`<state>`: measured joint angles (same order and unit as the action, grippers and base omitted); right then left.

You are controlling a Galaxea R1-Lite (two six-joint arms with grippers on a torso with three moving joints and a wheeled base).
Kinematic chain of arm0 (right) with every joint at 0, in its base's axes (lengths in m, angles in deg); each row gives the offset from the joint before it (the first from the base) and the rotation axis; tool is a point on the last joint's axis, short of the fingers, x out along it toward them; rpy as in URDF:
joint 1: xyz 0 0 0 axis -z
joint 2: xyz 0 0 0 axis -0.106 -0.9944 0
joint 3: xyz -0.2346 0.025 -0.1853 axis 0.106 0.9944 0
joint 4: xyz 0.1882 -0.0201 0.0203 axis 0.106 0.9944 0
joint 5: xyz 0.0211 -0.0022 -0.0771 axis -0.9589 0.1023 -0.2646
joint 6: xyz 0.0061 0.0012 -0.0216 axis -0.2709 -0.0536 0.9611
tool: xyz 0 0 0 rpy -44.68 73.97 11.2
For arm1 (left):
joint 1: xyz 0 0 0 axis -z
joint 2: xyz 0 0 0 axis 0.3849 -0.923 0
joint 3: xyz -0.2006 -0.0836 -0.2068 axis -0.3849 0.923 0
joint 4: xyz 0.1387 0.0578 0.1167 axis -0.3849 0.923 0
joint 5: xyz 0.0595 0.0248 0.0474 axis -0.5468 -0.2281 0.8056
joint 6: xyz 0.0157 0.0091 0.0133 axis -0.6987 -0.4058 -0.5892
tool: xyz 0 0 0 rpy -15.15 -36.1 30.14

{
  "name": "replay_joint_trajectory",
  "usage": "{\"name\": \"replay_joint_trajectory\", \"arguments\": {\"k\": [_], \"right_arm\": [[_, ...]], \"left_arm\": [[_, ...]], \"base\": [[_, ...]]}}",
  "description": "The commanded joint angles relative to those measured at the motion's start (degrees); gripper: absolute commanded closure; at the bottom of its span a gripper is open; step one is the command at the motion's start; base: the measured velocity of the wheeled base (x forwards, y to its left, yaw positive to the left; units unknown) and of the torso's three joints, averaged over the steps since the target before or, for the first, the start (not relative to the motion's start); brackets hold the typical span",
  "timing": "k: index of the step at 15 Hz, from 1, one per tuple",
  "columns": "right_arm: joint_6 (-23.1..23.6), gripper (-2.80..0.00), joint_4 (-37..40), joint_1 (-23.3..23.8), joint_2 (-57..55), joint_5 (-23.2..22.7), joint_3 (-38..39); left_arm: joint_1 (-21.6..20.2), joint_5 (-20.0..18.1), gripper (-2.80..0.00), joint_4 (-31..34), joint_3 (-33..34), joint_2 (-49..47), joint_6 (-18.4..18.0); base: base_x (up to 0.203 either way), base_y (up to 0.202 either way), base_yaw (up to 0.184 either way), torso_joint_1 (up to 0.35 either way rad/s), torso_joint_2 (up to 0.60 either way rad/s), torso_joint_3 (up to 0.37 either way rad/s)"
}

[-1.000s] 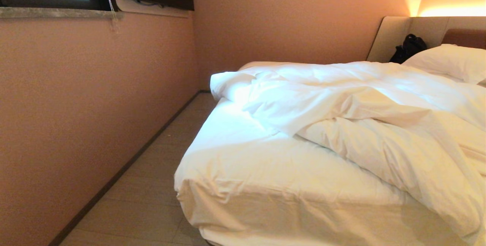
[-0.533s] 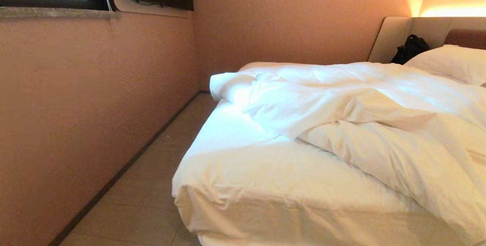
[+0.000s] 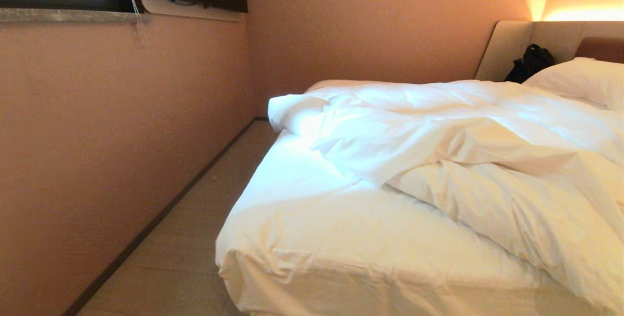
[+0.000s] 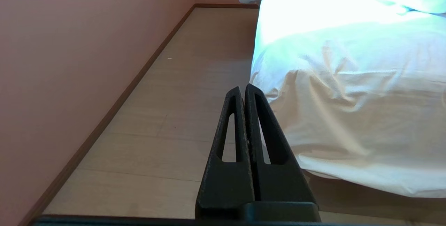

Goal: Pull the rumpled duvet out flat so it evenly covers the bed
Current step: Hold the folded corner of the quilt

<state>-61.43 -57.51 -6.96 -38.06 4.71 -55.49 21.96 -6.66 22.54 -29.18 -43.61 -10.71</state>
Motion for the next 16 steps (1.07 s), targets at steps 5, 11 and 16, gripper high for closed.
{"name": "replay_joint_trajectory", "arguments": {"k": [5,11,16], "right_arm": [[0.01,0.0,0.01,0.0,-0.07,0.0,0.02],[0.01,0.0,0.01,0.0,-0.07,0.0,0.02],[0.01,0.0,0.01,0.0,-0.07,0.0,0.02]], "left_arm": [[-0.02,-0.02,0.0,0.02,0.03,0.01,-0.18],[-0.02,-0.02,0.0,0.02,0.07,-0.06,-0.18],[-0.02,-0.02,0.0,0.02,0.01,-0.06,-0.26]], "base": [[0.0,0.0,0.0,0.0,0.0,0.0],[0.0,0.0,0.0,0.0,0.0,0.0],[0.0,0.0,0.0,0.0,0.0,0.0]]}}
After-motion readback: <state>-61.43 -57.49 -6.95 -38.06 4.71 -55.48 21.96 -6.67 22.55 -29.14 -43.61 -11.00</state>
